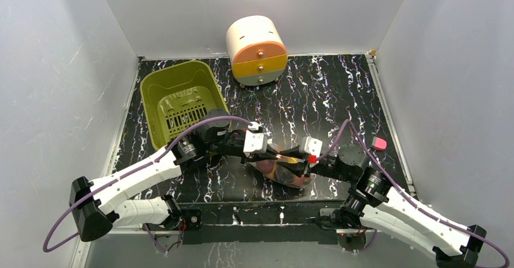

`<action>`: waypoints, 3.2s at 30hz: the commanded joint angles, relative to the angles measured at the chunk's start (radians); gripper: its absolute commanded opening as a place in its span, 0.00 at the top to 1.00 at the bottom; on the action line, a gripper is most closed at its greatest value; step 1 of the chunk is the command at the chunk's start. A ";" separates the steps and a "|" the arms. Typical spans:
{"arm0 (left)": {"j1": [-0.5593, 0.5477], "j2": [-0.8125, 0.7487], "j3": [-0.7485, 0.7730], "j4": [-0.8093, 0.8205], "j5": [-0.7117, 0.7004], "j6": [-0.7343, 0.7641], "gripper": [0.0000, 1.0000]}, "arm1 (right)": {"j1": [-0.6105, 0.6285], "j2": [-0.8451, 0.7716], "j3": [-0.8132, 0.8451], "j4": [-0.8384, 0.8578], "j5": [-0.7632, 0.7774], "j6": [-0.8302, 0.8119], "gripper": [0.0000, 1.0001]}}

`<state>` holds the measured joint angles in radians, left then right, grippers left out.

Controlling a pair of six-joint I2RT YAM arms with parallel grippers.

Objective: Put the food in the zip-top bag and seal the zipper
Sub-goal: Zip the zipper food storage bag at the center of the board.

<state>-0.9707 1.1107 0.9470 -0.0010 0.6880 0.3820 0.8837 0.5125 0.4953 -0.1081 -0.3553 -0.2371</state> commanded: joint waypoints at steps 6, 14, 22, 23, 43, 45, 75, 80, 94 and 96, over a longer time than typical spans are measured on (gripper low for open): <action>0.004 0.006 0.012 0.011 0.020 0.021 1.00 | 0.001 0.004 0.081 0.033 0.032 -0.001 0.63; 0.003 0.011 0.023 0.005 0.018 0.027 1.00 | 0.000 0.021 0.105 0.007 0.048 -0.010 0.96; 0.003 -0.018 0.025 -0.107 -0.079 0.077 1.00 | 0.001 -0.031 0.135 -0.039 0.107 -0.019 1.00; 0.004 -0.024 0.023 -0.116 -0.091 0.080 1.00 | 0.001 -0.041 0.134 -0.039 0.109 -0.018 1.00; 0.003 -0.057 0.037 -0.248 -0.156 0.083 1.00 | 0.000 -0.101 0.164 -0.027 0.417 0.200 1.00; 0.004 -0.064 0.033 -0.255 -0.158 0.079 1.00 | 0.000 -0.092 0.178 -0.030 0.466 0.250 1.00; 0.003 -0.101 0.035 -0.240 -0.148 0.024 1.00 | 0.000 -0.003 0.447 -0.356 0.295 0.191 0.67; 0.004 -0.071 0.037 -0.210 -0.140 0.018 1.00 | 0.001 0.112 0.567 -0.456 0.129 0.221 0.55; 0.004 -0.003 0.071 -0.152 -0.140 -0.011 1.00 | 0.001 0.258 0.543 -0.506 0.056 0.190 0.44; 0.004 -0.002 0.070 -0.142 -0.138 -0.017 1.00 | 0.001 0.272 0.533 -0.514 0.060 0.178 0.44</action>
<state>-0.9699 1.1107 0.9752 -0.1783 0.5236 0.3771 0.8852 0.7727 1.0309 -0.6384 -0.2790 -0.0116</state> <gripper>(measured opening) 0.046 0.555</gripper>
